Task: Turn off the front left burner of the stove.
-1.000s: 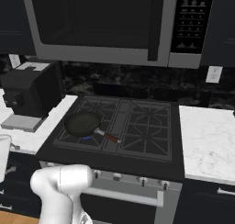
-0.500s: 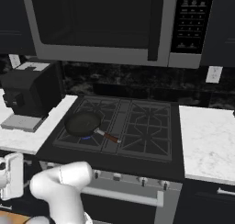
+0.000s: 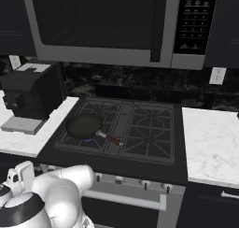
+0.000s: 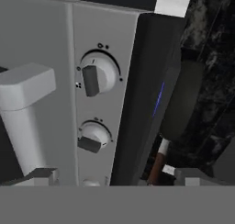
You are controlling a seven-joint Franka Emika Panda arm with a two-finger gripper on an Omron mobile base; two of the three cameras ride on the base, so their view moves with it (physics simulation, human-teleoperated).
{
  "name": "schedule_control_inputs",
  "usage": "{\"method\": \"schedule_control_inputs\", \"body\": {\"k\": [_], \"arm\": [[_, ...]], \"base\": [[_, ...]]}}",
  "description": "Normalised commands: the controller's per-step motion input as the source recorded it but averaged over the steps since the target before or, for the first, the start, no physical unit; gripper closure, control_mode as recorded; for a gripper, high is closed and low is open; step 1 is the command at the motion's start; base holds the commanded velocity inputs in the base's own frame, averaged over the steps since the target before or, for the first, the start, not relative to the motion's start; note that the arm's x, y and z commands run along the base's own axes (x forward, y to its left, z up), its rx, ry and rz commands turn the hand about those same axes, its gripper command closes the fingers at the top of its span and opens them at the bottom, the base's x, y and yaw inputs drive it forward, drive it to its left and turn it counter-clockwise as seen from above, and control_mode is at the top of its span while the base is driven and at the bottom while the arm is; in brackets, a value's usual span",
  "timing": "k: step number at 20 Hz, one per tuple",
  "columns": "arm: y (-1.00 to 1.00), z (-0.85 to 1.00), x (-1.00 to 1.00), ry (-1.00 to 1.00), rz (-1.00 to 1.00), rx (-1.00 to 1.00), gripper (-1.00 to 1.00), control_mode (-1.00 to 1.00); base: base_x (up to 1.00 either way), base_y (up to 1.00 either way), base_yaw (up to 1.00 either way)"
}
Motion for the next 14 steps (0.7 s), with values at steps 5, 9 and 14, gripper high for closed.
{"method": "schedule_control_inputs", "body": {"k": [5,9,14], "arm": [[0.00,-0.04,0.35,-0.17,-0.06,-0.03,-1.00,-1.00],[0.13,-0.21,0.10,-0.22,-0.03,0.00,-1.00,-1.00],[0.22,-0.43,0.00,-0.24,0.00,0.00,-1.00,-1.00]], "base": [[0.00,0.00,0.00],[0.00,0.00,0.00],[0.00,0.00,0.00]]}}
